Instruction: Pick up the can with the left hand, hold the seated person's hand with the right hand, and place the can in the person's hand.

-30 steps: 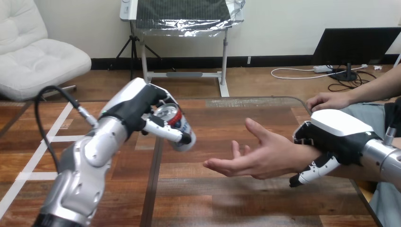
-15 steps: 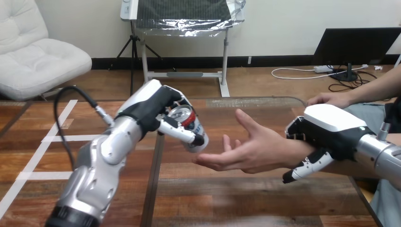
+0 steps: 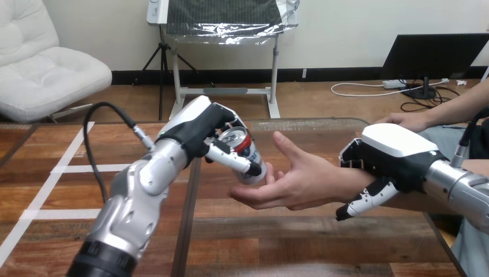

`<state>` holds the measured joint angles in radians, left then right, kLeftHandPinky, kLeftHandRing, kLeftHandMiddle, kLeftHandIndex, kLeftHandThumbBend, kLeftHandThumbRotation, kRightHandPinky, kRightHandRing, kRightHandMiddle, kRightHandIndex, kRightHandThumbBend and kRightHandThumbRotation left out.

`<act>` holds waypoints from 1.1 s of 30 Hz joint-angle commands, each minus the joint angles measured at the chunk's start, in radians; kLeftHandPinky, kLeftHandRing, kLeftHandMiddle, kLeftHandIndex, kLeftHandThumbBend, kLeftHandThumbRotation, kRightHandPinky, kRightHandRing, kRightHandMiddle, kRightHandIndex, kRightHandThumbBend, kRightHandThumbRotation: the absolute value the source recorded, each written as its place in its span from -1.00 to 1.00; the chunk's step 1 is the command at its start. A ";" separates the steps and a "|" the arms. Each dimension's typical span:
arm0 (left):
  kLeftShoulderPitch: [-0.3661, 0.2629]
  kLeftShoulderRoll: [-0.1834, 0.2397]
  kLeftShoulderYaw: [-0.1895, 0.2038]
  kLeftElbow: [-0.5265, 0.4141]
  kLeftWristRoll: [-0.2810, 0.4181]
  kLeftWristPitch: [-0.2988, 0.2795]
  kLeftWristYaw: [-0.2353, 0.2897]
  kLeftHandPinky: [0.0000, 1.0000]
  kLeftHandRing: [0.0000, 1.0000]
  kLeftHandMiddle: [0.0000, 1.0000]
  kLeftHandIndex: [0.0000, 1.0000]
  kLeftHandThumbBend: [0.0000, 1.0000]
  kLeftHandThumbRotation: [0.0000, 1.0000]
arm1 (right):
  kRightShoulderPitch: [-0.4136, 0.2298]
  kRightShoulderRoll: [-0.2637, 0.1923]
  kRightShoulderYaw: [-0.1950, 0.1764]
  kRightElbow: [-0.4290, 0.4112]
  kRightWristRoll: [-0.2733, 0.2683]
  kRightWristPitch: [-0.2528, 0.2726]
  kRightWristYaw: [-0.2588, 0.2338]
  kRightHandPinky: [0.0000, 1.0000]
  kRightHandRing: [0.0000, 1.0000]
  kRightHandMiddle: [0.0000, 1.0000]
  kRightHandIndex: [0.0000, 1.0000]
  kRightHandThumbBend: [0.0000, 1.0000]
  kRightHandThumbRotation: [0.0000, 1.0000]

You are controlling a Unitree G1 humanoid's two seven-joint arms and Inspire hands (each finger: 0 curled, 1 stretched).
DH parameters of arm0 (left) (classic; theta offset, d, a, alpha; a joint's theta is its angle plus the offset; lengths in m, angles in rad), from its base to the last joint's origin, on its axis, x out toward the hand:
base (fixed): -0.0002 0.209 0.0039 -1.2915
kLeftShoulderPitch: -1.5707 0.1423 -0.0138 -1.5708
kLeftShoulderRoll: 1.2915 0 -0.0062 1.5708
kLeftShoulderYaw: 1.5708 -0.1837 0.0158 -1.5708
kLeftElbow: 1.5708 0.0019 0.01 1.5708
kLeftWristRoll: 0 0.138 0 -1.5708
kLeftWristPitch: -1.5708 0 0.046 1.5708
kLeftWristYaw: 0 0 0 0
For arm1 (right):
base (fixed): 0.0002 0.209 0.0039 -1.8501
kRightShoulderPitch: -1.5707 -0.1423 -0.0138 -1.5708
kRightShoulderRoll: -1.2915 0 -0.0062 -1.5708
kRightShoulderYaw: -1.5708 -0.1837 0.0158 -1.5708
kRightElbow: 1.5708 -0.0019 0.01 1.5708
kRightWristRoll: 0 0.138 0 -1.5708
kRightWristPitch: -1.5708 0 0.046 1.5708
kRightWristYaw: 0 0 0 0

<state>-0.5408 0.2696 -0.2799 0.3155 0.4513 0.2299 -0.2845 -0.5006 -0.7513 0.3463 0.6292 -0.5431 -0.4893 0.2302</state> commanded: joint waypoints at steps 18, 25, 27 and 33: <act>-0.193 -0.097 -0.031 0.158 0.006 -0.098 0.074 -0.39 -0.20 -0.05 -0.01 0.31 -1.00 | 0.003 0.021 -0.034 -0.109 0.034 0.098 0.077 -0.51 -0.37 -0.24 -0.19 0.78 -0.23; -0.208 -0.122 -0.033 0.196 0.000 -0.124 0.089 -0.40 -0.22 -0.07 -0.03 0.31 -1.00 | 0.013 0.028 -0.036 -0.151 0.039 0.131 0.094 -0.50 -0.36 -0.22 -0.18 0.77 -0.24; -0.211 -0.129 -0.034 0.205 0.000 -0.128 0.091 -0.41 -0.23 -0.08 -0.03 0.31 -1.00 | 0.015 0.029 -0.035 -0.161 0.040 0.141 0.099 -0.49 -0.35 -0.22 -0.17 0.77 -0.25; -0.213 -0.143 -0.039 0.222 0.000 -0.142 0.103 -0.40 -0.22 -0.08 -0.04 0.30 -1.00 | 0.021 0.033 -0.035 -0.182 0.042 0.158 0.107 -0.45 -0.31 -0.18 -0.15 0.76 -0.28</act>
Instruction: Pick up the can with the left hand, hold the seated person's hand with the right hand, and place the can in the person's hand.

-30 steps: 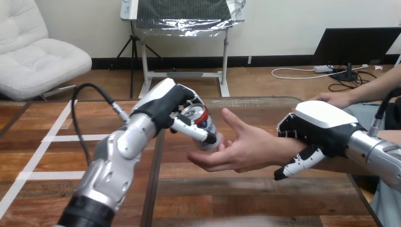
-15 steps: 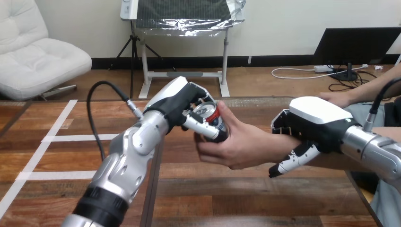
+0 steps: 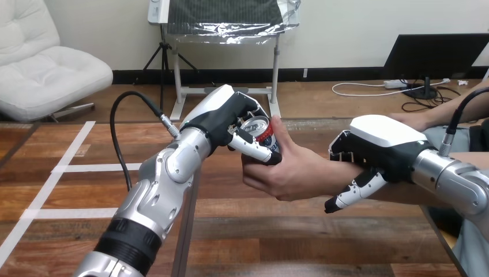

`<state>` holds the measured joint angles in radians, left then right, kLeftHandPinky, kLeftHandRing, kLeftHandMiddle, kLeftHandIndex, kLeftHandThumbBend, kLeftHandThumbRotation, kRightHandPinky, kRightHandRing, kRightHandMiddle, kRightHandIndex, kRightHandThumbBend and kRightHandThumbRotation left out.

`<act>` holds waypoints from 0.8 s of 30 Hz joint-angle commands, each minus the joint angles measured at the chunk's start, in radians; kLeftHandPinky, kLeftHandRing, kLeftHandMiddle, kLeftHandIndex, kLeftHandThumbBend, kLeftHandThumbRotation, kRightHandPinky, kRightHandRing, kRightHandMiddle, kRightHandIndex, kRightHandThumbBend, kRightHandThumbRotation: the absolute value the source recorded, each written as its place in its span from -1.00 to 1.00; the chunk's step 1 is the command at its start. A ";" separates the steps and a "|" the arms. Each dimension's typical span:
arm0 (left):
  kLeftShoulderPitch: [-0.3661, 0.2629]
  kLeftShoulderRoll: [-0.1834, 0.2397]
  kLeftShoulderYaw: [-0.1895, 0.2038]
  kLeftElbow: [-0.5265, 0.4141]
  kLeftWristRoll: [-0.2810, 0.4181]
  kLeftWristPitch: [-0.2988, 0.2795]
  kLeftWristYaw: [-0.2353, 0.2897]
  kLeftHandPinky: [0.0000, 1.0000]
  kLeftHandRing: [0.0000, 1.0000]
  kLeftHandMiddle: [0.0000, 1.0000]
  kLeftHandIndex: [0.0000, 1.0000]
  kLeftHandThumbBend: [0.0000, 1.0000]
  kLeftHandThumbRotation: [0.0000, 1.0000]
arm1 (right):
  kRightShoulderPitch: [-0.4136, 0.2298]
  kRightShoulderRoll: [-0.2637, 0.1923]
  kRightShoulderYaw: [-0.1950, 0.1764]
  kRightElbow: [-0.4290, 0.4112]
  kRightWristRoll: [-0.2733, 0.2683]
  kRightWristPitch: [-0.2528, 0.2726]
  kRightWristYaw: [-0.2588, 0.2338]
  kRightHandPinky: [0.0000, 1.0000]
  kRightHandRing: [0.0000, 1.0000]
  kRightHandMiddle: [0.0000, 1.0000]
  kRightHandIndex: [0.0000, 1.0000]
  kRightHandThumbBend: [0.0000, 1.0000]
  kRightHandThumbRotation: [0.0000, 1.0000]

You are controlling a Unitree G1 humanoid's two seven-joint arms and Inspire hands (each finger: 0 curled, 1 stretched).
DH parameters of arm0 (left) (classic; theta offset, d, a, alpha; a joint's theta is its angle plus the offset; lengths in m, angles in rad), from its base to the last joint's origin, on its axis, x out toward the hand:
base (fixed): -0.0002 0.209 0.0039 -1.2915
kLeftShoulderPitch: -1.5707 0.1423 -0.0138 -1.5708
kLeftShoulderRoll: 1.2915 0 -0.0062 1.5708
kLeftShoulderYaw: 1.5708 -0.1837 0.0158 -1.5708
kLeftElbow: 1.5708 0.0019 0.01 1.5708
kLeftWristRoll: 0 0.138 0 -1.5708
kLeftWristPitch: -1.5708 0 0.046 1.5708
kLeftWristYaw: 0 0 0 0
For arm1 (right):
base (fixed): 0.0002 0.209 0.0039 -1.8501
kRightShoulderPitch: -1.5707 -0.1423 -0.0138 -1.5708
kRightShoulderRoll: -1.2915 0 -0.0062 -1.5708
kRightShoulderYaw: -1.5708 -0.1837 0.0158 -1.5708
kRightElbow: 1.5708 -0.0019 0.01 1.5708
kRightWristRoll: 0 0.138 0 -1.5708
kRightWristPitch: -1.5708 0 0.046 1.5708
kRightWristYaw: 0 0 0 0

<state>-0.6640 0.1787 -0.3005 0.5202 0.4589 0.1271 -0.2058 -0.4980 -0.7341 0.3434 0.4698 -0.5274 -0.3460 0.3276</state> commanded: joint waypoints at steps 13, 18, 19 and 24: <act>-0.076 -0.061 -0.034 0.042 0.001 -0.070 0.033 -0.51 -0.34 -0.18 -0.07 0.30 -1.00 | 0.021 0.017 -0.028 -0.026 0.025 0.003 0.007 -0.43 -0.29 -0.17 -0.14 0.76 -0.26; -0.066 -0.058 -0.038 0.038 0.005 -0.076 0.032 -0.56 -0.41 -0.23 -0.07 0.29 -1.00 | 0.024 0.016 -0.029 -0.027 0.029 0.001 0.011 -0.42 -0.28 -0.17 -0.14 0.75 -0.24; -0.064 -0.058 -0.039 0.037 0.006 -0.076 0.031 -0.56 -0.41 -0.23 -0.07 0.29 -1.00 | 0.025 0.015 -0.030 -0.028 0.029 0.002 0.012 -0.42 -0.28 -0.17 -0.14 0.75 -0.23; -0.053 -0.055 -0.038 0.029 0.001 -0.077 0.026 -0.55 -0.38 -0.21 -0.06 0.28 -1.00 | 0.029 0.015 -0.033 -0.027 0.033 -0.001 0.014 -0.43 -0.29 -0.17 -0.14 0.74 -0.23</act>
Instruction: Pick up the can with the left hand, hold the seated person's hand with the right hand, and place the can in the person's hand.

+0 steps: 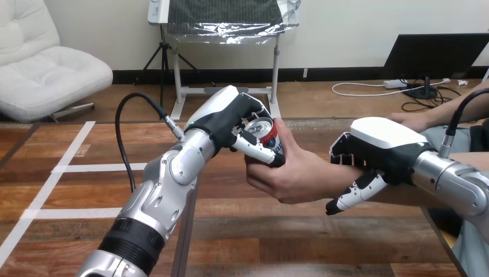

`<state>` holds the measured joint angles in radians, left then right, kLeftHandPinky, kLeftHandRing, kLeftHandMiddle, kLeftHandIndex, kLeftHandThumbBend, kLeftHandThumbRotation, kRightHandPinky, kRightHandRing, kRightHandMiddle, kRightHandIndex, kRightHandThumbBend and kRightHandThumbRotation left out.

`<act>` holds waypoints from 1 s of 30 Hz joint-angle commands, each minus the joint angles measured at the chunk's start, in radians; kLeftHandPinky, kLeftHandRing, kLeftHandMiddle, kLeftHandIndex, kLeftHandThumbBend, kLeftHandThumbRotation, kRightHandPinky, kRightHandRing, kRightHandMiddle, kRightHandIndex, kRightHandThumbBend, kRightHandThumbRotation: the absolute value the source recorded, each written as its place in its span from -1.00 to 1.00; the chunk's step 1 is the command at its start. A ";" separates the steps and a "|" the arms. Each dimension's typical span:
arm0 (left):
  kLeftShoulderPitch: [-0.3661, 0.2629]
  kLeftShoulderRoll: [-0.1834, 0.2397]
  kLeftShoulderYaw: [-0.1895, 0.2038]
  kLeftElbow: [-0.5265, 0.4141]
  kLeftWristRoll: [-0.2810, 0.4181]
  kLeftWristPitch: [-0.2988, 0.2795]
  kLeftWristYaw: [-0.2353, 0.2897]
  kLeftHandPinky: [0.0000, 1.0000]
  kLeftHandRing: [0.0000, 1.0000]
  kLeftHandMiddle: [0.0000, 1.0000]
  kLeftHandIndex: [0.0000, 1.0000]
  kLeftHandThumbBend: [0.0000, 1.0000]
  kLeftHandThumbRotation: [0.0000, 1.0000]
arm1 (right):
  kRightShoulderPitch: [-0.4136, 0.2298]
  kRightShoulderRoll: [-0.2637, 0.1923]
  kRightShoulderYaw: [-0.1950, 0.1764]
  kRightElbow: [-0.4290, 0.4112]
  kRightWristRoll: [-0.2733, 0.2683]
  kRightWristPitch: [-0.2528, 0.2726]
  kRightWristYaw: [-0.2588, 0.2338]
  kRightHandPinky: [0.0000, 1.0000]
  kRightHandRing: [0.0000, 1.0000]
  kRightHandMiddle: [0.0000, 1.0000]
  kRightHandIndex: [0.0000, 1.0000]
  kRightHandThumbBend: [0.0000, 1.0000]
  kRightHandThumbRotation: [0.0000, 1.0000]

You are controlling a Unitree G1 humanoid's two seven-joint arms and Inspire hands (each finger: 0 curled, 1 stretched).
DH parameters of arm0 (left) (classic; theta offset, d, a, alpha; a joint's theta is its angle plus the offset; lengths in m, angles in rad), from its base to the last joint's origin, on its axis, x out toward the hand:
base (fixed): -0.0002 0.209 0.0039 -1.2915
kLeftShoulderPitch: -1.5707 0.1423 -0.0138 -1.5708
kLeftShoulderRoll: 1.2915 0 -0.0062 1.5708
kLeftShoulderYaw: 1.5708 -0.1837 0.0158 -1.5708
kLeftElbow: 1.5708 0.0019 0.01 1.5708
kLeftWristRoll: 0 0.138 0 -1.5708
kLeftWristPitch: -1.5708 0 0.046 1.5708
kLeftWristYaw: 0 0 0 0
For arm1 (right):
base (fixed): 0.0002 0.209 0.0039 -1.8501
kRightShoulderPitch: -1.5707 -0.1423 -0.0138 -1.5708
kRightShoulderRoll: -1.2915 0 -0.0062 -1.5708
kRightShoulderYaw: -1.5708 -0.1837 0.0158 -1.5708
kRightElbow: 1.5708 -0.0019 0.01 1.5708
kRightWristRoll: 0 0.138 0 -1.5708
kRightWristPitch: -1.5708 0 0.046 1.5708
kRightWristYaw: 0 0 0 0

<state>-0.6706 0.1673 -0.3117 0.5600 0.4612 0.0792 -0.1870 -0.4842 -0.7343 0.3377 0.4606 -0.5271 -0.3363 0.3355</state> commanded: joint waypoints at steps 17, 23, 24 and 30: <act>-0.016 -0.001 -0.044 -0.096 0.037 0.026 -0.051 0.20 0.42 0.48 0.50 0.57 -0.04 | -0.002 -0.021 -0.005 -0.046 0.033 0.059 0.210 -0.14 0.13 0.25 0.26 0.95 0.13; 0.009 0.012 -0.035 -0.139 0.031 0.019 -0.045 0.39 0.56 0.60 0.64 0.56 0.35 | 0.007 -0.018 -0.023 -0.068 0.056 0.102 0.283 -0.01 0.39 0.51 0.54 0.99 0.25; 0.014 0.014 -0.032 -0.147 0.029 0.017 -0.043 0.40 0.57 0.60 0.65 0.55 0.38 | 0.010 -0.017 -0.027 -0.072 0.061 0.110 0.293 0.00 0.42 0.54 0.57 0.99 0.25; 0.035 0.025 -0.022 -0.181 0.027 0.011 -0.037 0.43 0.57 0.59 0.66 0.49 0.49 | 0.021 -0.015 -0.042 -0.090 0.083 0.135 0.327 0.04 0.56 0.70 0.72 1.00 0.30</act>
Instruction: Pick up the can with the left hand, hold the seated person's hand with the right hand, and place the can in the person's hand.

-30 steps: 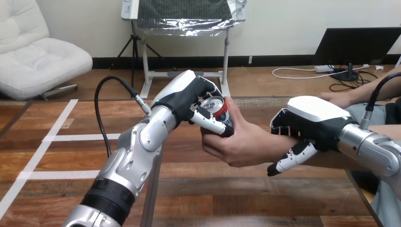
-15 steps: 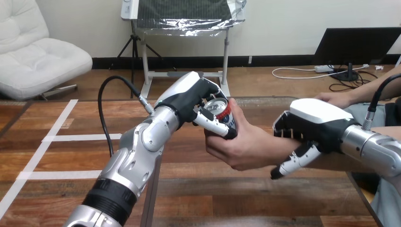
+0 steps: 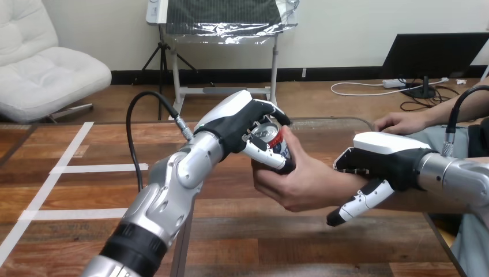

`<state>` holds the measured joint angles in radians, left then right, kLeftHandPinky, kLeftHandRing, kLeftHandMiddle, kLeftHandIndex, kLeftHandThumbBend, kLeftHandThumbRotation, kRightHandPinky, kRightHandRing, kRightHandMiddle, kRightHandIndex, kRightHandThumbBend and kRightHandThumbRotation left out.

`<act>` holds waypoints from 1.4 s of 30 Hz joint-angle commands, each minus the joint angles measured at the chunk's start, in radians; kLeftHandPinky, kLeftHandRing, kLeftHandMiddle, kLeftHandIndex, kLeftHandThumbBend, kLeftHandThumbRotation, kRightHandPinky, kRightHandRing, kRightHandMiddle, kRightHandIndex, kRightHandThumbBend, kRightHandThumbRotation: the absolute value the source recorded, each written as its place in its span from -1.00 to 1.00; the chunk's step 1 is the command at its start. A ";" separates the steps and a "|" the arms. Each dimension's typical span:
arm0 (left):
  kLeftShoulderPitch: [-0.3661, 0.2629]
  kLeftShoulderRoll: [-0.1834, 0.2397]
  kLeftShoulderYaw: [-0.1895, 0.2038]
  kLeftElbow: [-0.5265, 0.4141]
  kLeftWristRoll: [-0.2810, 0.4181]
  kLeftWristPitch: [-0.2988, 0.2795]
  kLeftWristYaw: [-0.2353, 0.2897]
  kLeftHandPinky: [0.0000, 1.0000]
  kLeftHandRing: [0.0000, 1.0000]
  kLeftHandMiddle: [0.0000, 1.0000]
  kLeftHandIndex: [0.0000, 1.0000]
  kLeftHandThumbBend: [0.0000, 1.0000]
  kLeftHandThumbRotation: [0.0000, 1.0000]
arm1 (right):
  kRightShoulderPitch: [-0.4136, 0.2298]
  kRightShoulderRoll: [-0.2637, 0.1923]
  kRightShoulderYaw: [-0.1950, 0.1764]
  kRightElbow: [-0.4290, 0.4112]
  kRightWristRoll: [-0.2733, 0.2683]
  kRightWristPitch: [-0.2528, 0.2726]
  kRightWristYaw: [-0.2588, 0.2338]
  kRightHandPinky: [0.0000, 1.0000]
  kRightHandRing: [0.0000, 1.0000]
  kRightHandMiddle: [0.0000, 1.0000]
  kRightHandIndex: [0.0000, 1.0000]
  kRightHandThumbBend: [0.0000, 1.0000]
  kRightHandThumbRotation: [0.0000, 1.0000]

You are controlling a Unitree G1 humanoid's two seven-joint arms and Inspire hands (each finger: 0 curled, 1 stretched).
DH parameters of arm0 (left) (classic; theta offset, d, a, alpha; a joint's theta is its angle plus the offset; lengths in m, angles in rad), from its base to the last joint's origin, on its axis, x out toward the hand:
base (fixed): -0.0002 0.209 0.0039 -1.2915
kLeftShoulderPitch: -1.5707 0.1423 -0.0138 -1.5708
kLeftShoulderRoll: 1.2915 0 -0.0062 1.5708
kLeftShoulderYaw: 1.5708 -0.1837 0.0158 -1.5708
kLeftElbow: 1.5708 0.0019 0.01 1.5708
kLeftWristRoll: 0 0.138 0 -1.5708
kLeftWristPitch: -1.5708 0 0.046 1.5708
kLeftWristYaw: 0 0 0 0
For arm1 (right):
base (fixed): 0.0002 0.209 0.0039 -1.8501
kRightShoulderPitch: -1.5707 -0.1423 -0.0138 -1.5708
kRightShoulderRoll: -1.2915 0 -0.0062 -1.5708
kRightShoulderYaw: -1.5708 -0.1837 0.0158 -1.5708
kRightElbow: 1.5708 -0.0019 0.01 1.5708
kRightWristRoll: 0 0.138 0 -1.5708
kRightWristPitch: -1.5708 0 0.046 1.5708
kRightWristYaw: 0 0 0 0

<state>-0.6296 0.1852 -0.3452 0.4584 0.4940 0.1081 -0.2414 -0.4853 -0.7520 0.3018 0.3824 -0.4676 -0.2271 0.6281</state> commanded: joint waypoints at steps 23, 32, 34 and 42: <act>0.115 0.037 0.045 -0.262 -0.011 0.014 0.033 0.31 0.51 0.54 0.58 0.42 0.69 | 0.059 -0.003 -0.046 -0.046 0.067 0.062 0.036 0.23 0.71 0.80 0.79 1.00 0.58; 0.171 0.044 0.068 -0.329 -0.023 0.031 0.036 0.29 0.51 0.54 0.58 0.42 0.70 | 0.086 -0.001 -0.070 -0.061 0.079 0.053 0.011 0.35 0.77 0.80 0.80 1.00 0.78; 0.182 0.044 0.073 -0.342 -0.025 0.035 0.037 0.30 0.52 0.55 0.57 0.43 0.70 | 0.089 -0.002 -0.072 -0.060 0.080 0.047 0.005 0.38 0.78 0.81 0.81 1.00 0.84; 0.246 0.043 0.104 -0.409 -0.043 0.038 0.044 0.34 0.57 0.59 0.59 0.39 0.70 | 0.117 0.014 -0.102 -0.044 0.105 0.009 -0.056 0.41 0.76 0.79 0.81 1.00 0.95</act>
<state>-0.4087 0.2043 -0.2917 0.1189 0.4719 0.1438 -0.2219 -0.3975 -0.7496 0.2322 0.3195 -0.3863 -0.2070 0.6087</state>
